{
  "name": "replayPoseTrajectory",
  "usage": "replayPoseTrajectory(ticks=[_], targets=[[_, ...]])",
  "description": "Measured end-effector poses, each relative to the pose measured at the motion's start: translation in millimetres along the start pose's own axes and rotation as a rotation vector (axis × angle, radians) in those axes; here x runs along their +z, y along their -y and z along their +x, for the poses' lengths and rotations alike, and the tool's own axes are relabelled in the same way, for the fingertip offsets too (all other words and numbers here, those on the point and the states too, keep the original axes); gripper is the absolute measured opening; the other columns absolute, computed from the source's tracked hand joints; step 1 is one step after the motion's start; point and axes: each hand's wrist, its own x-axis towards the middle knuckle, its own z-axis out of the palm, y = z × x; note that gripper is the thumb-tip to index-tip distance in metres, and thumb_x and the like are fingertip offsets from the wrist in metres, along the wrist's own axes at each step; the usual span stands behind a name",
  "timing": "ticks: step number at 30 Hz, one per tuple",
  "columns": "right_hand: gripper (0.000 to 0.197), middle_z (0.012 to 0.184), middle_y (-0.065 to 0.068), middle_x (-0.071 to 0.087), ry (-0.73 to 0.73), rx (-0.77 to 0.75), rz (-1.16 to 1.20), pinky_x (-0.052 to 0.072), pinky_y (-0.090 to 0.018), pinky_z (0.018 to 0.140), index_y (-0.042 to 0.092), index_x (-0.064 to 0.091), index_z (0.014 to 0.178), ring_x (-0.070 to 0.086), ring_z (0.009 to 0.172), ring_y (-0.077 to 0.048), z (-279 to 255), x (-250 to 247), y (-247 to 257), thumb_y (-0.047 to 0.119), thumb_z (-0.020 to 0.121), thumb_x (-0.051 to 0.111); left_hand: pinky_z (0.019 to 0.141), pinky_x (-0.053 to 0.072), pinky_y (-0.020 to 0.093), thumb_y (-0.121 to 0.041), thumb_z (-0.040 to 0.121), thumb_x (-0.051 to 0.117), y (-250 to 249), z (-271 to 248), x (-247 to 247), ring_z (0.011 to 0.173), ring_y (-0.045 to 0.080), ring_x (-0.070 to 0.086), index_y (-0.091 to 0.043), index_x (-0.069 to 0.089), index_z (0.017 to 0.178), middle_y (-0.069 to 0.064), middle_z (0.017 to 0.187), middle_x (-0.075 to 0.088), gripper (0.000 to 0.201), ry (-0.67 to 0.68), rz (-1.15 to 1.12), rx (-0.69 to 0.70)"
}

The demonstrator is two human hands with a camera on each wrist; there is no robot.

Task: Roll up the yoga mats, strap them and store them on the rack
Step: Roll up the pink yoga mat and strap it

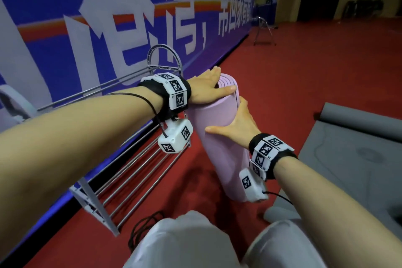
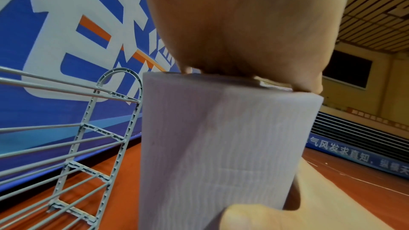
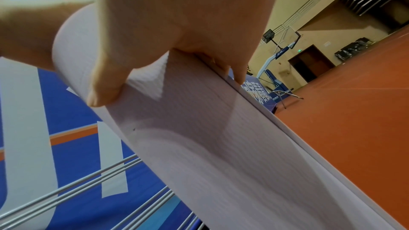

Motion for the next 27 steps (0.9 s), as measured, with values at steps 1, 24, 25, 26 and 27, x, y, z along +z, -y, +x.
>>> replayPoseTrajectory(ticks=[1,24,25,26,27], targets=[[0.126,0.146,0.001,0.038,-0.004,0.003,0.002,0.042,-0.029,0.099,0.017,0.019,0.146,0.044,0.129,-0.016,0.0,-2.0,-1.6,0.051,0.05,0.093,0.121,0.005,0.045,-0.066,0.094,0.024,-1.7,1.4,1.3,0.149,0.018,-0.005,-0.01,-0.007,0.153,0.002,0.162,-0.009,0.087,-0.013,0.002,0.01],[0.14,0.136,0.0,0.05,-0.326,0.036,0.006,0.044,-0.033,0.102,0.005,0.031,0.134,0.052,0.119,-0.011,2.4,-48.9,-39.0,0.089,0.029,0.072,0.076,0.045,0.024,-0.016,0.088,0.055,146.2,-22.9,214.1,0.09,0.024,0.065,-0.02,0.062,0.097,-0.001,0.087,0.064,0.012,-0.195,-0.515,-0.313],[0.139,0.135,0.002,0.049,-0.341,0.028,0.024,0.044,-0.031,0.102,0.006,0.031,0.134,0.052,0.118,-0.007,4.5,-49.9,-43.2,0.09,0.03,0.07,0.077,0.045,0.024,-0.016,0.087,0.057,157.6,-29.1,248.1,0.092,0.024,0.066,-0.025,0.061,0.089,-0.003,0.086,0.064,0.01,-0.074,-0.484,-0.361],[0.135,0.134,0.005,0.049,-0.357,0.019,0.037,0.043,-0.028,0.101,0.007,0.031,0.133,0.052,0.117,-0.004,6.8,-50.4,-46.7,0.089,0.032,0.07,0.078,0.047,0.025,-0.018,0.085,0.058,167.3,-33.7,281.0,0.093,0.024,0.066,-0.028,0.059,0.082,-0.003,0.087,0.066,0.01,0.025,-0.461,-0.402],[0.128,0.132,0.006,0.049,-0.369,0.01,0.047,0.043,-0.026,0.101,0.01,0.032,0.13,0.052,0.116,-0.002,9.8,-50.5,-48.8,0.087,0.036,0.072,0.08,0.048,0.028,-0.021,0.084,0.058,174.3,-36.7,310.4,0.094,0.025,0.066,-0.029,0.057,0.077,-0.001,0.089,0.068,0.011,0.106,-0.44,-0.437]])
